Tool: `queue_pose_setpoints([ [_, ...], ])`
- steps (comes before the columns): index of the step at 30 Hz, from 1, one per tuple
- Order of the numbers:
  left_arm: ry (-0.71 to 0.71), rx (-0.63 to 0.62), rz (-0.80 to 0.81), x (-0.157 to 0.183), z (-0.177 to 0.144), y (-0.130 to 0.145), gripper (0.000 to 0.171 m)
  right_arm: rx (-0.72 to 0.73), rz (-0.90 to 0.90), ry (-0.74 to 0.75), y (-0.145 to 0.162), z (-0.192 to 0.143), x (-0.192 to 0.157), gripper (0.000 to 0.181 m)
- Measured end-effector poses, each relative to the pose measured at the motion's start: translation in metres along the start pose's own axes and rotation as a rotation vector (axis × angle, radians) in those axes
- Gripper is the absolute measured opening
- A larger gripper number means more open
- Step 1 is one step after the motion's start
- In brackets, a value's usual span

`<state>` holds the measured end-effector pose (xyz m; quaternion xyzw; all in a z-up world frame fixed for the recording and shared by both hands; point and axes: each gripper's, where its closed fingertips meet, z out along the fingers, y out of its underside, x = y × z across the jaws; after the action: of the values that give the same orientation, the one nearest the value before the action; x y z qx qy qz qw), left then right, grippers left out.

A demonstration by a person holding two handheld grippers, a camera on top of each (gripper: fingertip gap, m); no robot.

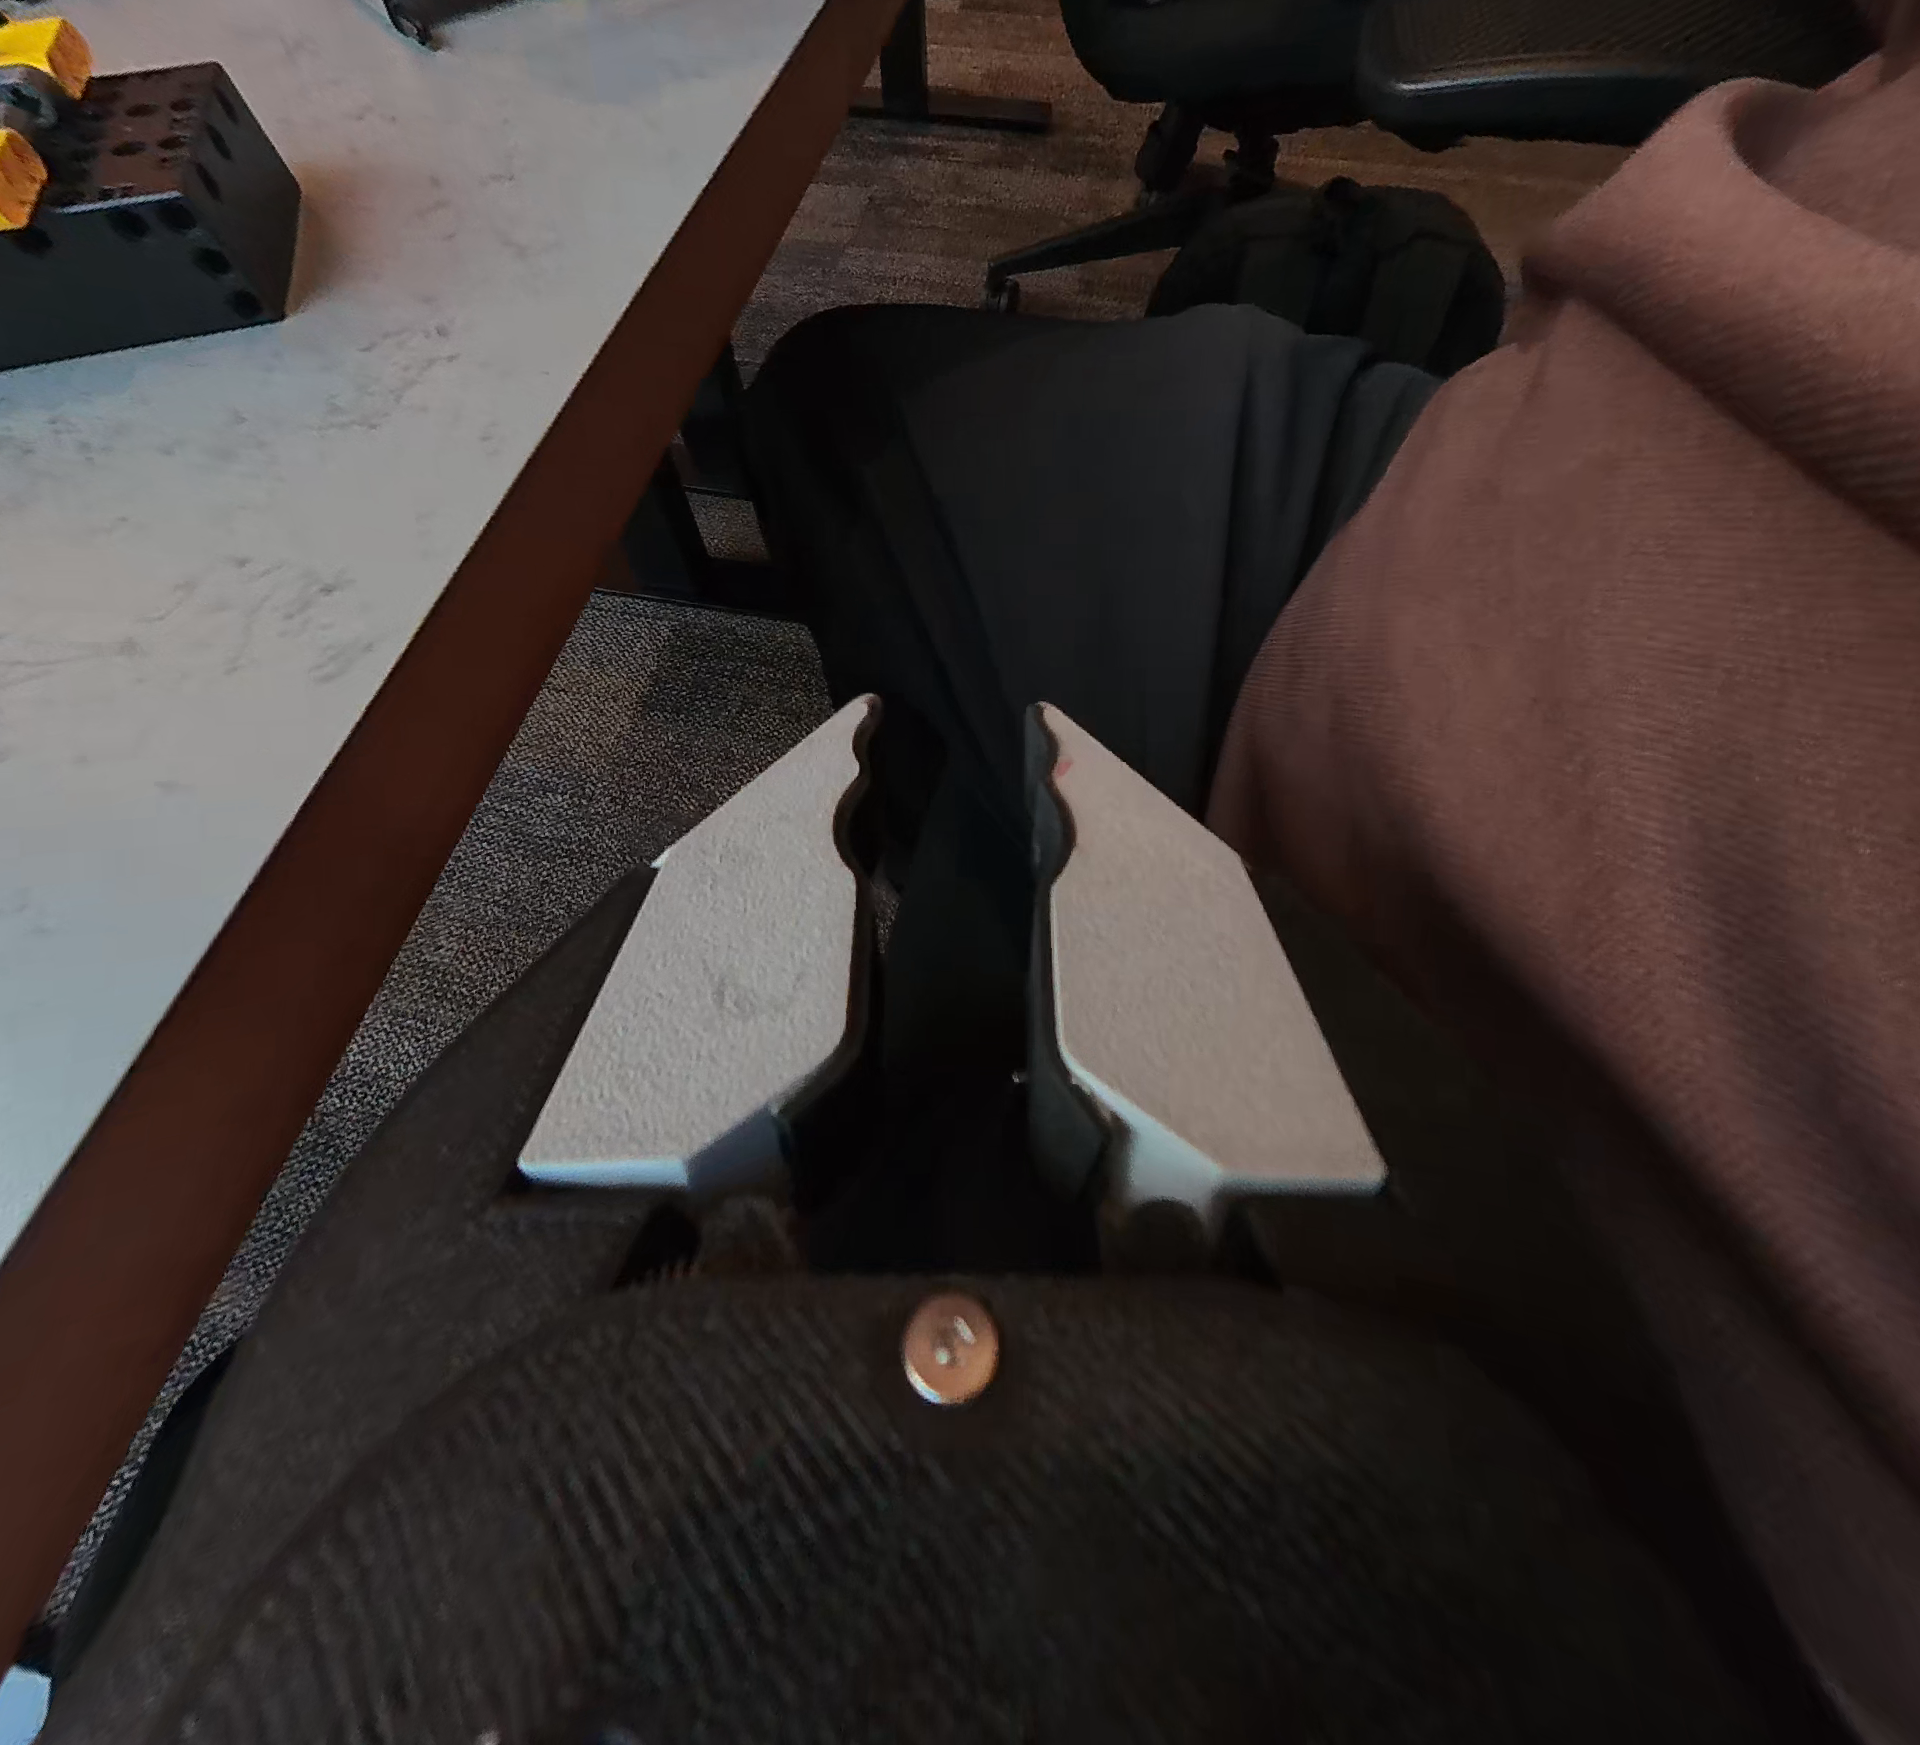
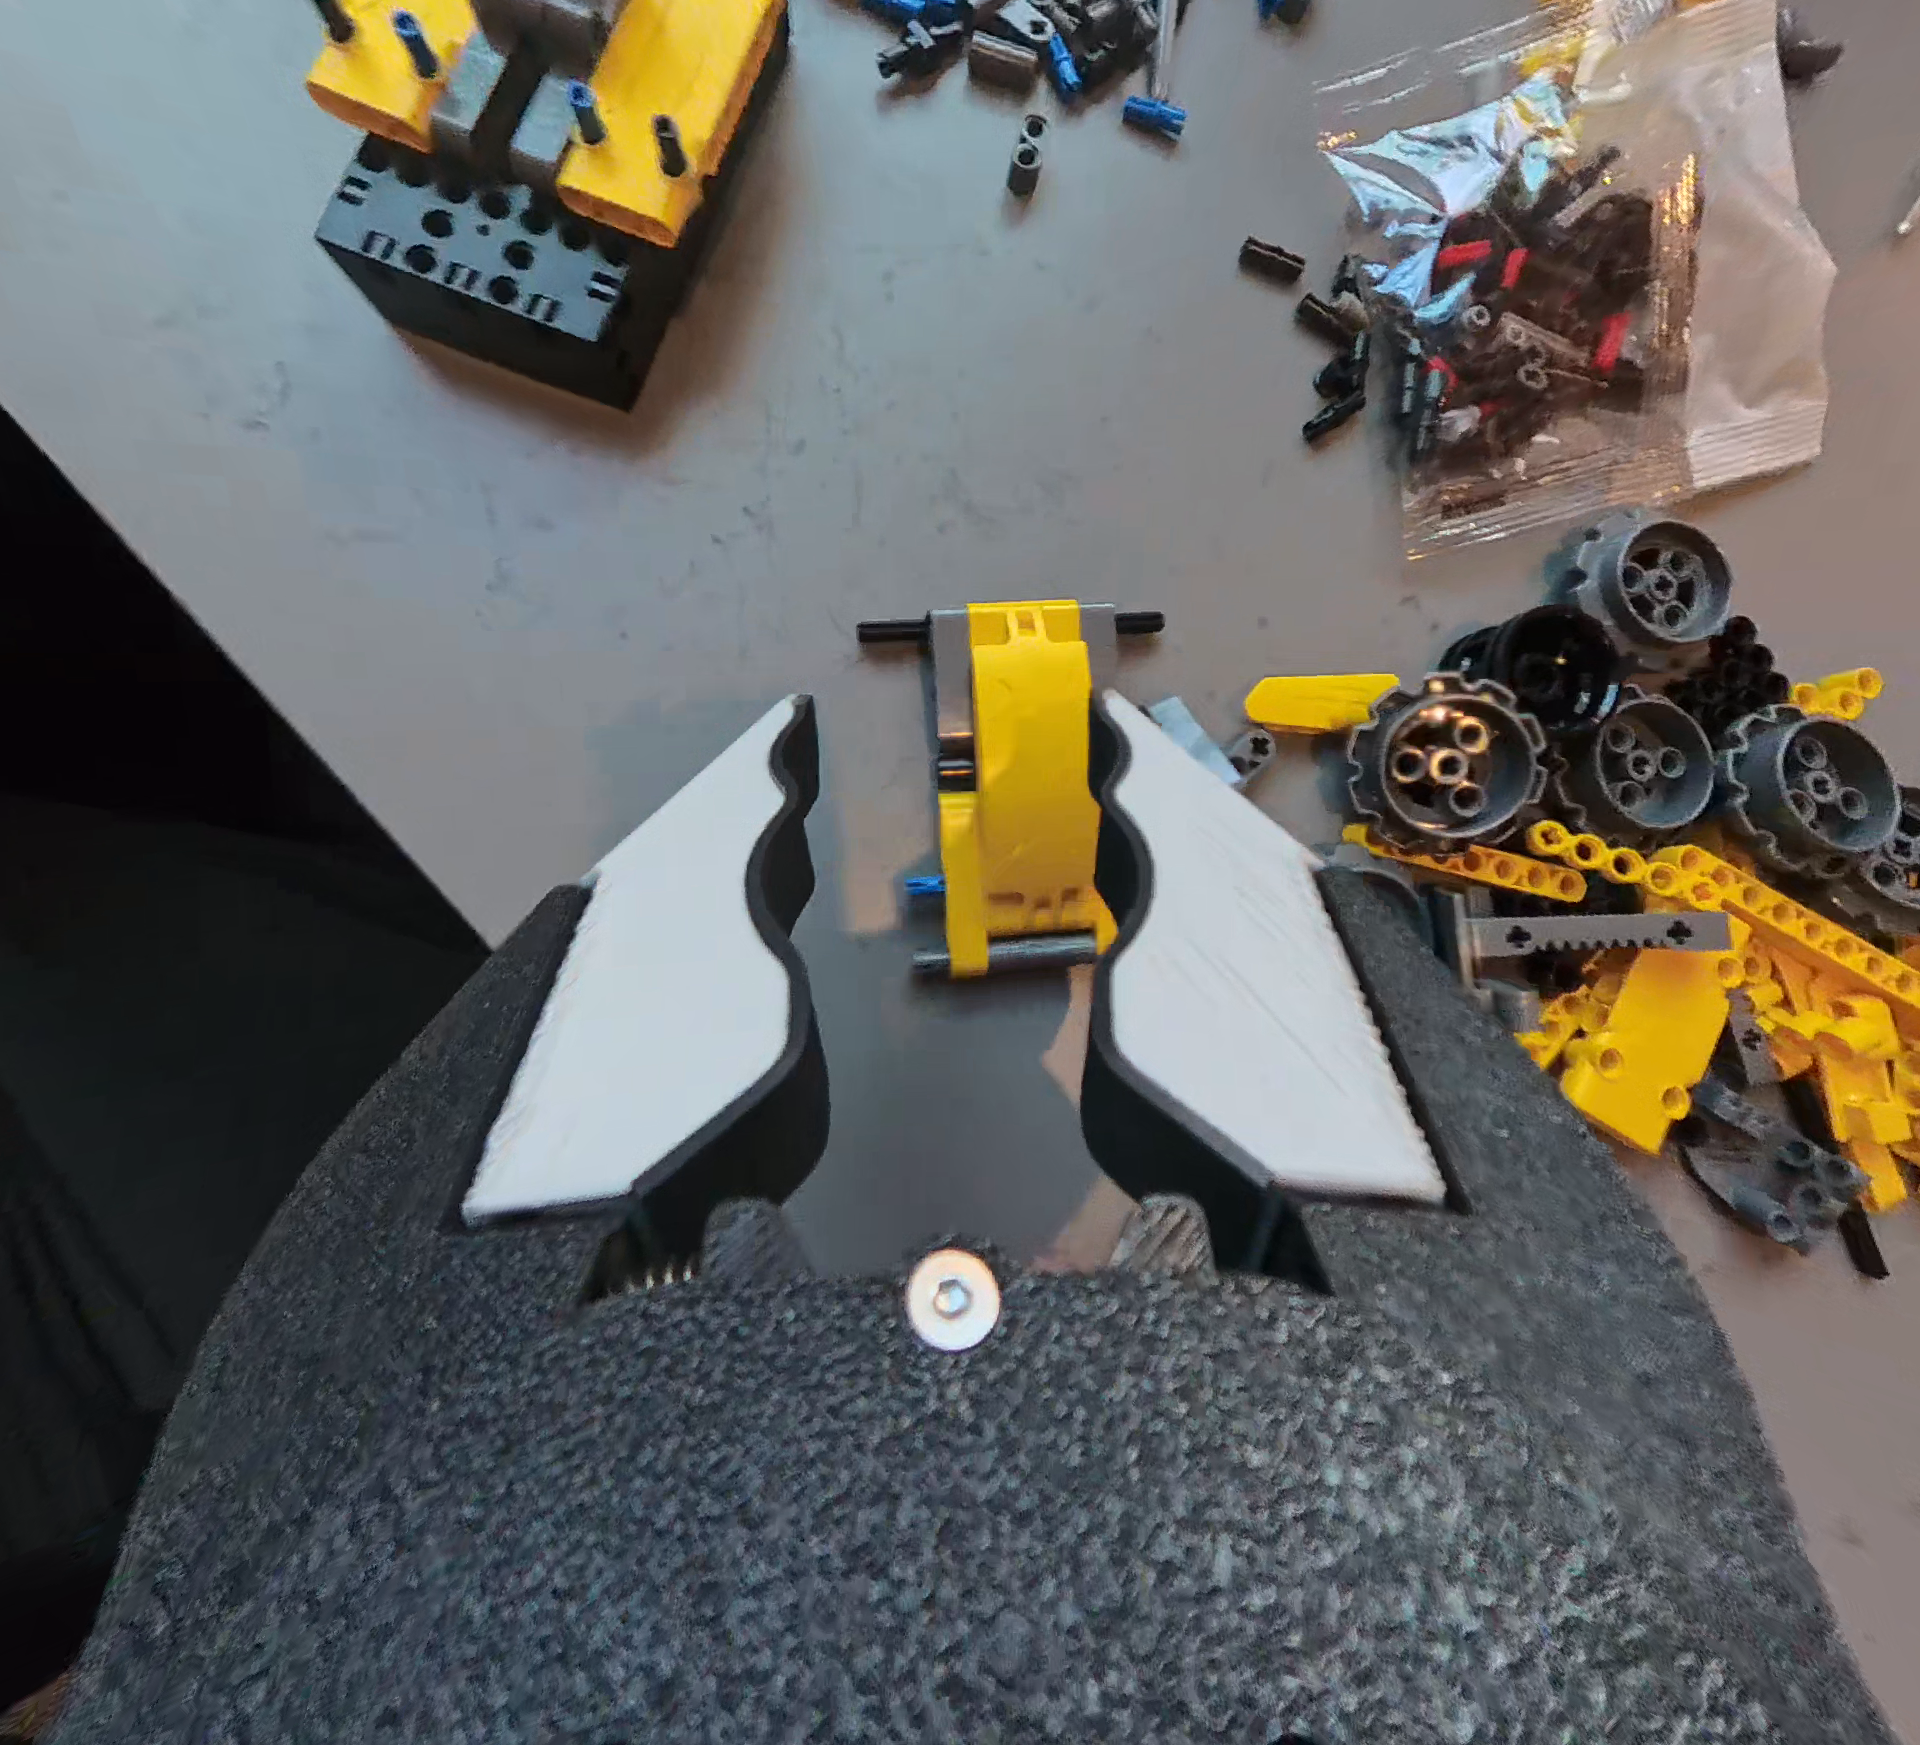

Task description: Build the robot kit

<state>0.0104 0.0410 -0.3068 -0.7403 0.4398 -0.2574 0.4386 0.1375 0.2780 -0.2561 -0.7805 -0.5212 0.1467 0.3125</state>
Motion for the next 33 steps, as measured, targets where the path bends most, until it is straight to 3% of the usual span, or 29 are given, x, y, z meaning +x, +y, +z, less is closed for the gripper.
queue_pose_setpoints([
  [4, 0.002, 0.006, -0.001, 0.001, -0.002, -0.002, 0.023, -0.107, 0.038, 0.013, 0.012, 0.018, 0.01, 0.055],
  [7, -0.003, -0.006, 0.017, 0.002, -0.002, 0.0, 0.023, -0.095, 0.048, -0.021, 0.003, 0.02, -0.002, 0.04],
  [16, -0.001, 0.006, 0.021, 0.002, -0.01, -0.001, 0.023, -0.038, 0.067, 0.129, -0.023, 0.025, -0.007, 0.046],
  [22, 0.07, 0.076, 0.018, 0.015, -0.014, -0.01, 0.029, 0.302, 0.292, 0.219, -0.05, -0.028, 0.01, 0.047],
  [26, 0.065, 0.202, -0.068, 0.011, -0.01, -0.035, 0.031, 0.59, 0.461, 0.152, -0.055, -0.036, -0.017, 0.056],
  [28, 0.084, 0.297, -0.116, 0.006, -0.009, -0.065, 0.037, 0.634, 0.437, 0.182, -0.056, -0.031, -0.033, 0.054],
  [31, 0.071, 0.443, -0.037, -0.001, -0.004, -0.109, 0.037, 0.699, 0.259, 0.176, -0.082, -0.033, -0.058, 0.051],
  [33, 0.133, 0.407, -0.024, 0.007, 0.006, -0.108, 0.036, 0.75, 0.162, 0.168, -0.101, -0.033, -0.069, 0.05],
])
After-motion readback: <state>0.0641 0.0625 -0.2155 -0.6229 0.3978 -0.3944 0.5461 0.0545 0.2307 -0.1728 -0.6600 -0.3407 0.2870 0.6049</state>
